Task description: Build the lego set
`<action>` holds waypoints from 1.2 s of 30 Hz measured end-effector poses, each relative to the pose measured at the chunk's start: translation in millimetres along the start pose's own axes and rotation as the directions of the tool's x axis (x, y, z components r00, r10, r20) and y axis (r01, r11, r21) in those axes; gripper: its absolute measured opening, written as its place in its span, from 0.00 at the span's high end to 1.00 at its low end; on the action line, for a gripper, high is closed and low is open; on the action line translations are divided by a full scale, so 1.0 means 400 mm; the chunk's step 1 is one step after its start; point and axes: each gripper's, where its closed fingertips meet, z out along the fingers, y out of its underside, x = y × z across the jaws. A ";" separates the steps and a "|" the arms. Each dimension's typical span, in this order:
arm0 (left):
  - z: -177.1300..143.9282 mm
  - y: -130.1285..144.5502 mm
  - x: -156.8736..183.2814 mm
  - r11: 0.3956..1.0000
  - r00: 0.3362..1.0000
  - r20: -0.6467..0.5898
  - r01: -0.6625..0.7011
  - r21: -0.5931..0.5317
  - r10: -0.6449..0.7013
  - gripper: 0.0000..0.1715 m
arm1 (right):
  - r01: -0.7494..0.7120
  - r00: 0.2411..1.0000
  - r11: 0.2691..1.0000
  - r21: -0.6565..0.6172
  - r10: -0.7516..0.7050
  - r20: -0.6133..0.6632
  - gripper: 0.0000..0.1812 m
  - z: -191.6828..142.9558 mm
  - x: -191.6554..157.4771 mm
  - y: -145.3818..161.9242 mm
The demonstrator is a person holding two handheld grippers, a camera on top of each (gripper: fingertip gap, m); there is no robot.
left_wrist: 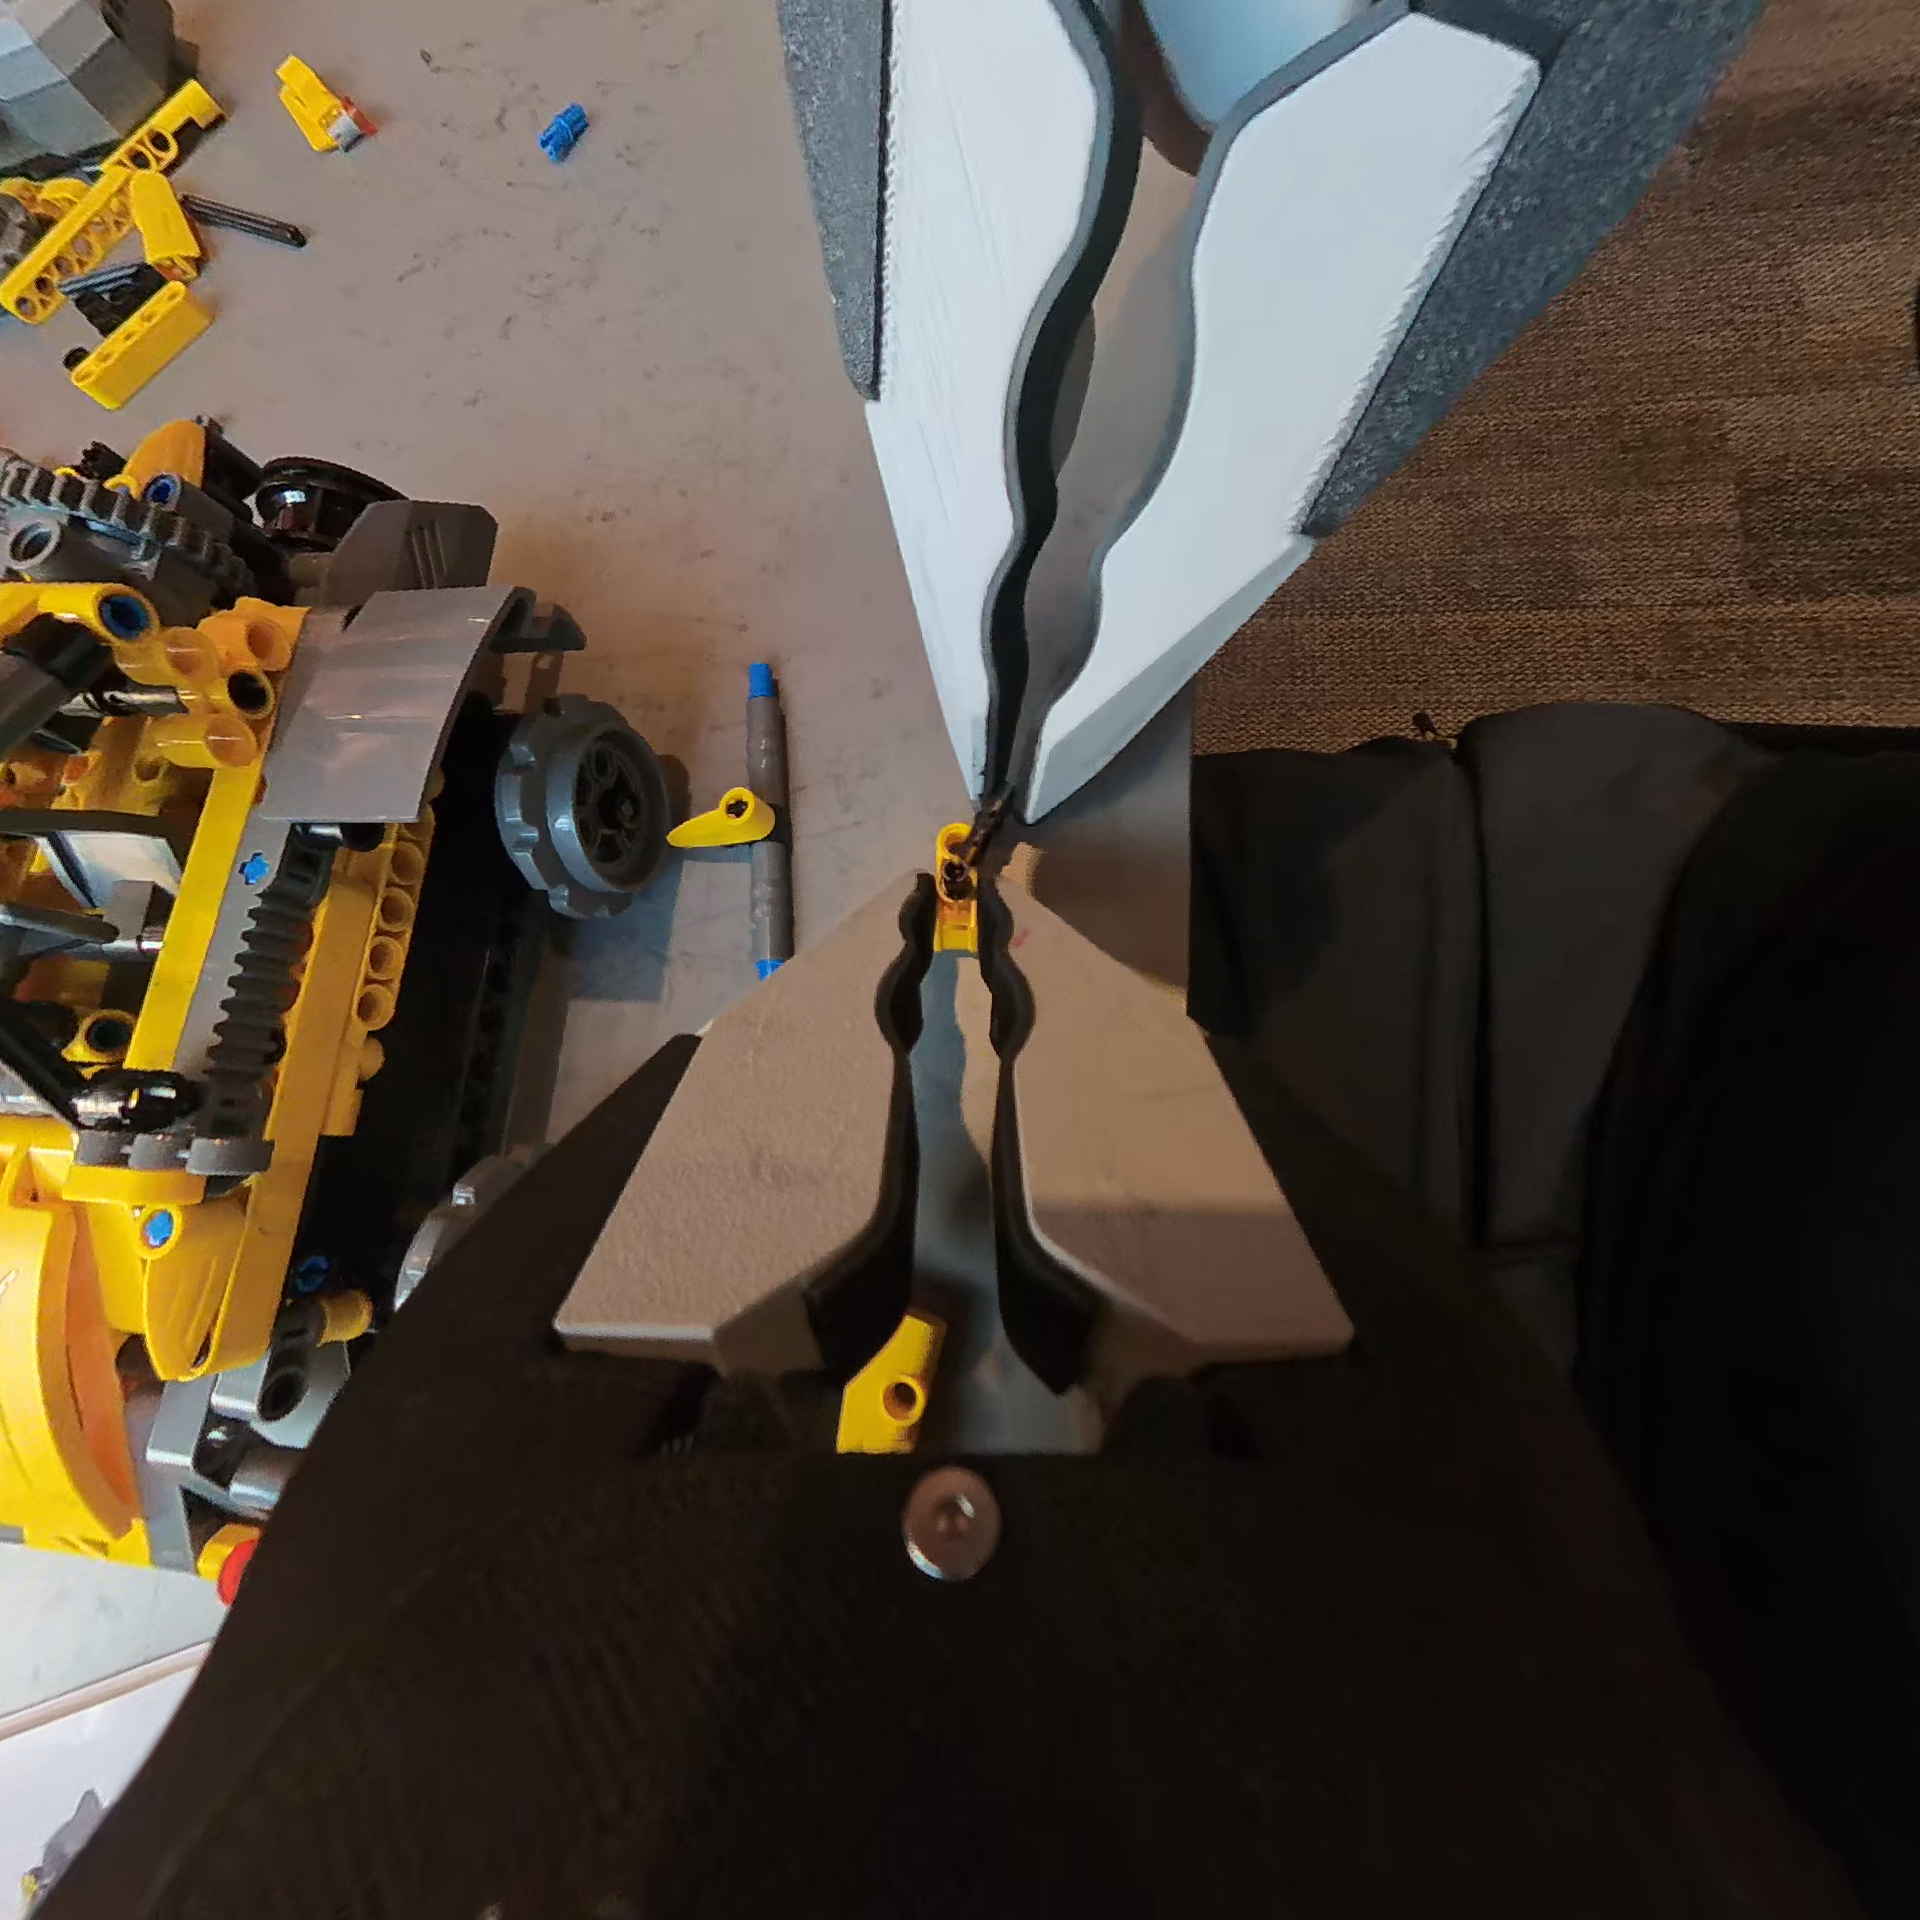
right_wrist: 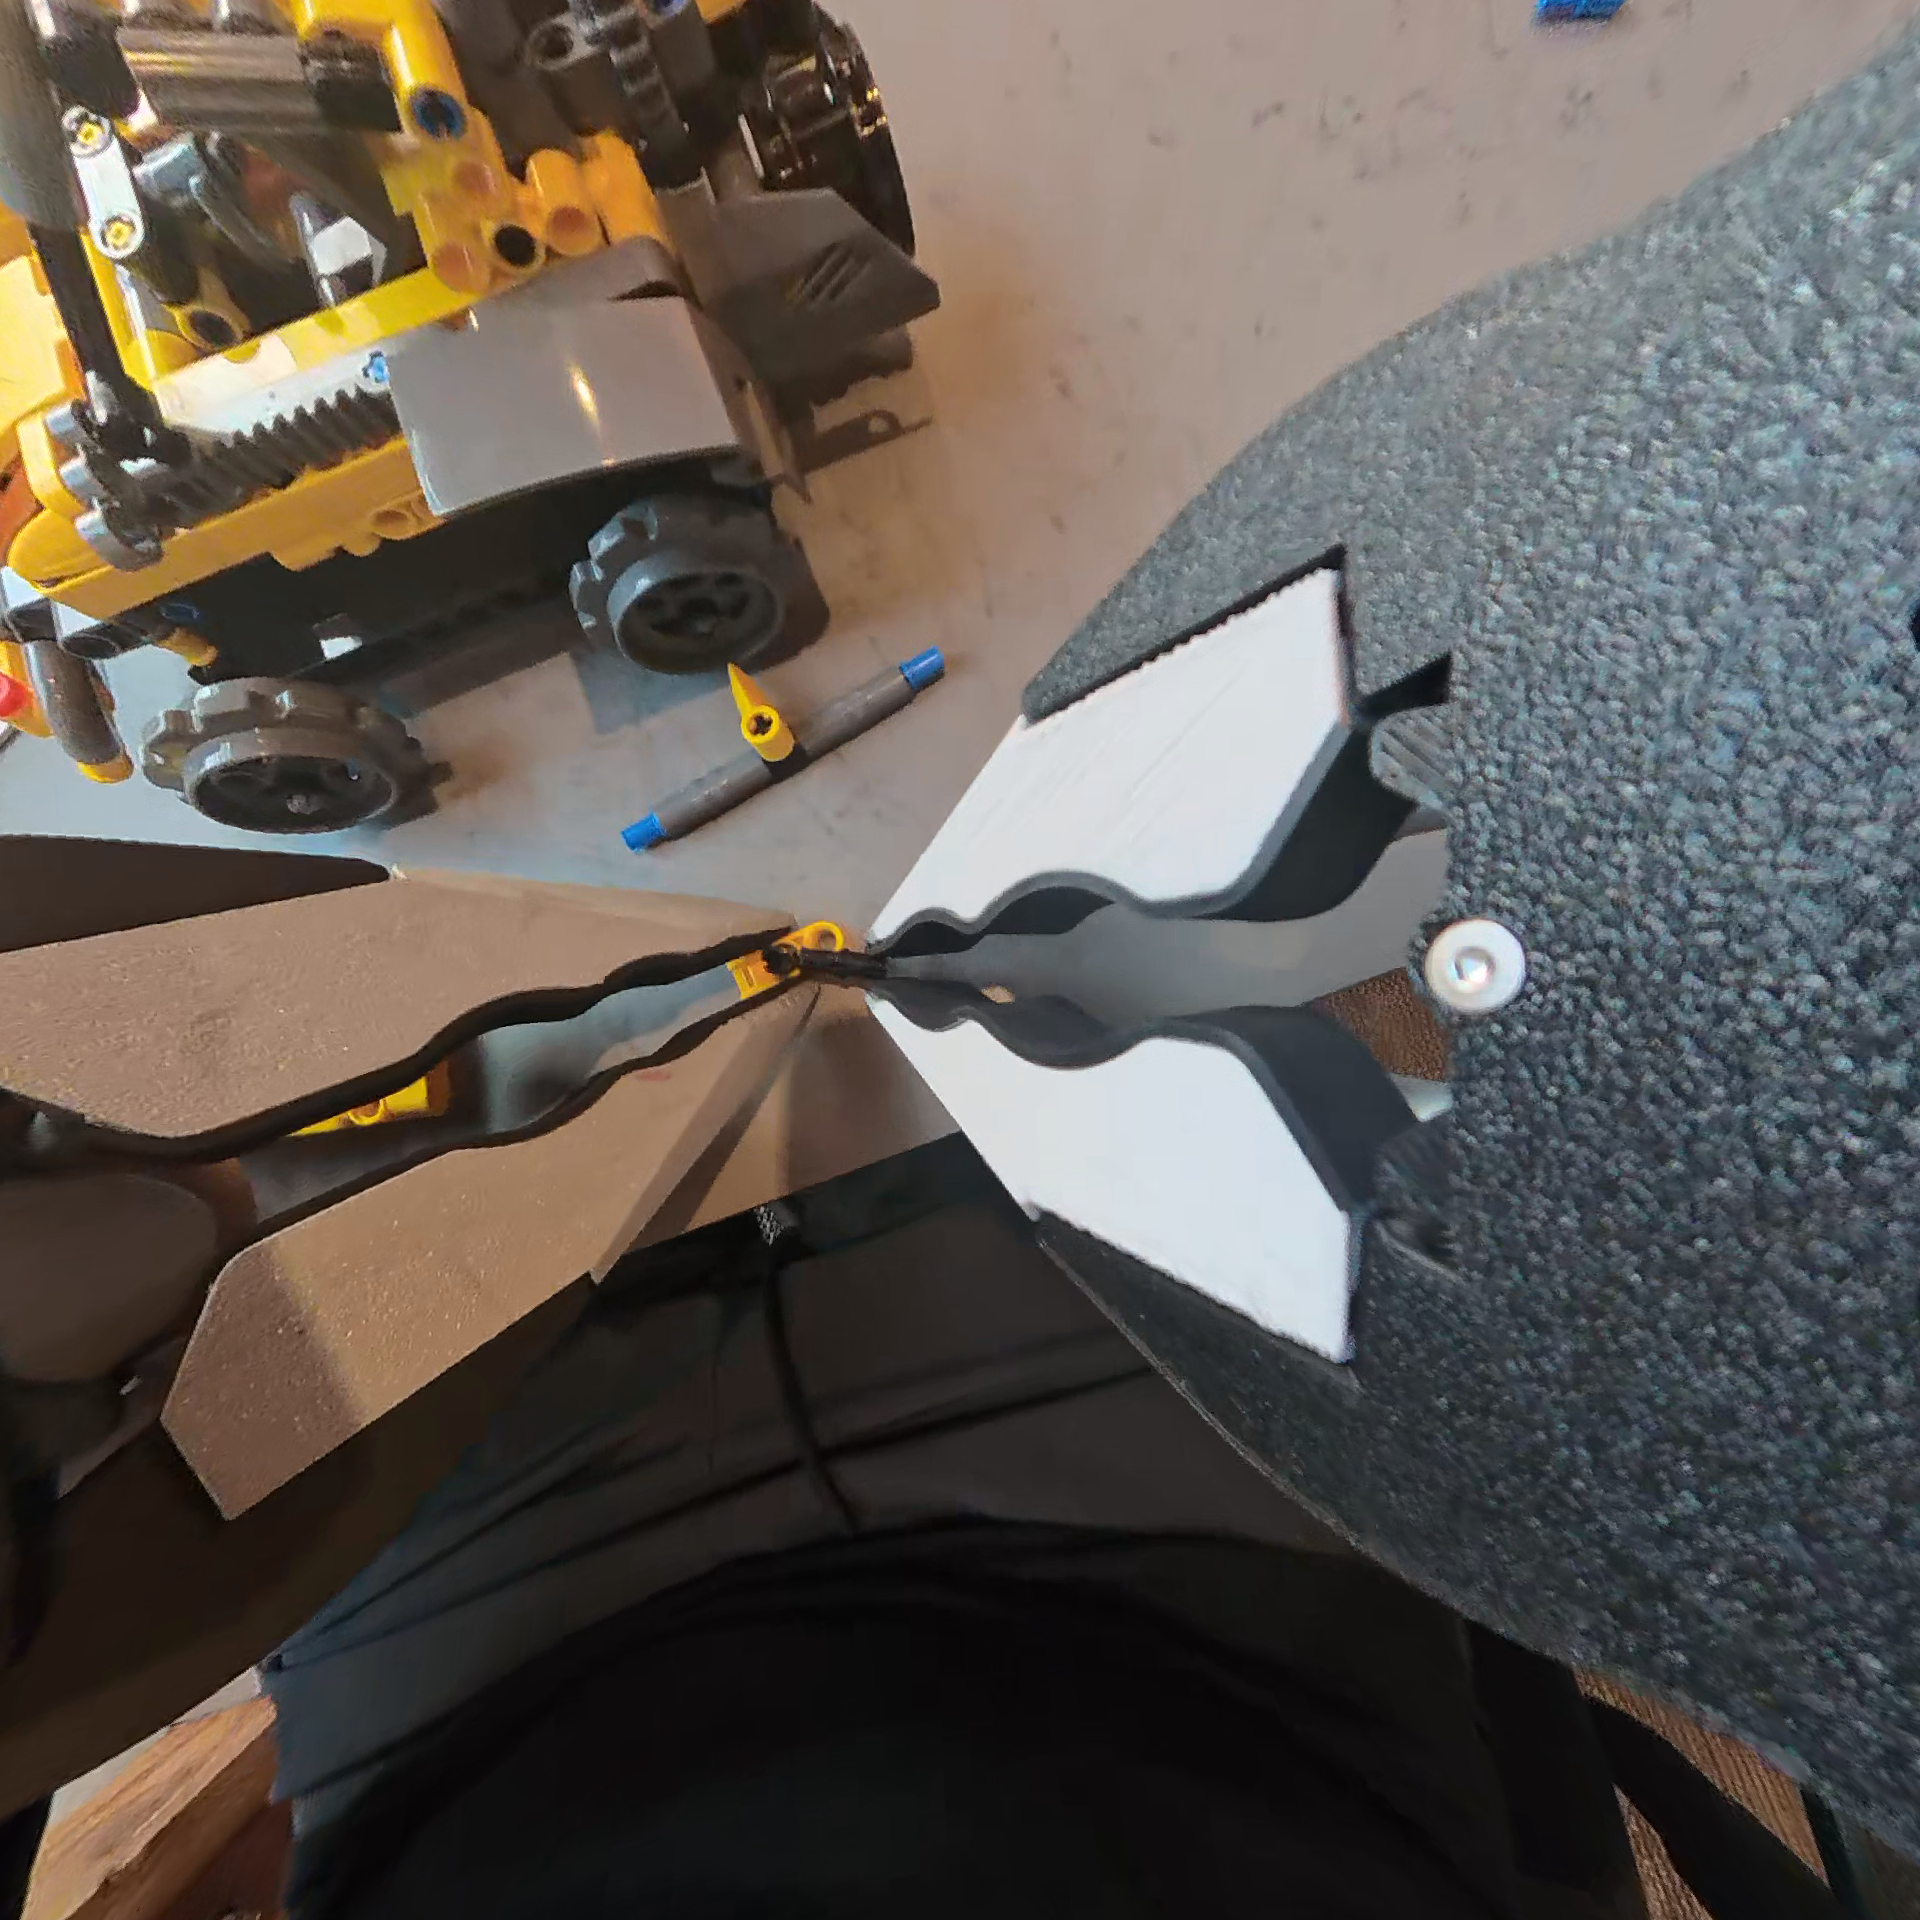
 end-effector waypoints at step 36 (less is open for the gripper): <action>-0.046 -0.068 0.049 0.972 0.979 0.015 -0.202 0.120 0.201 0.99 | 0.022 0.999 0.998 0.060 -0.024 0.042 0.98 -0.069 -0.043 -0.040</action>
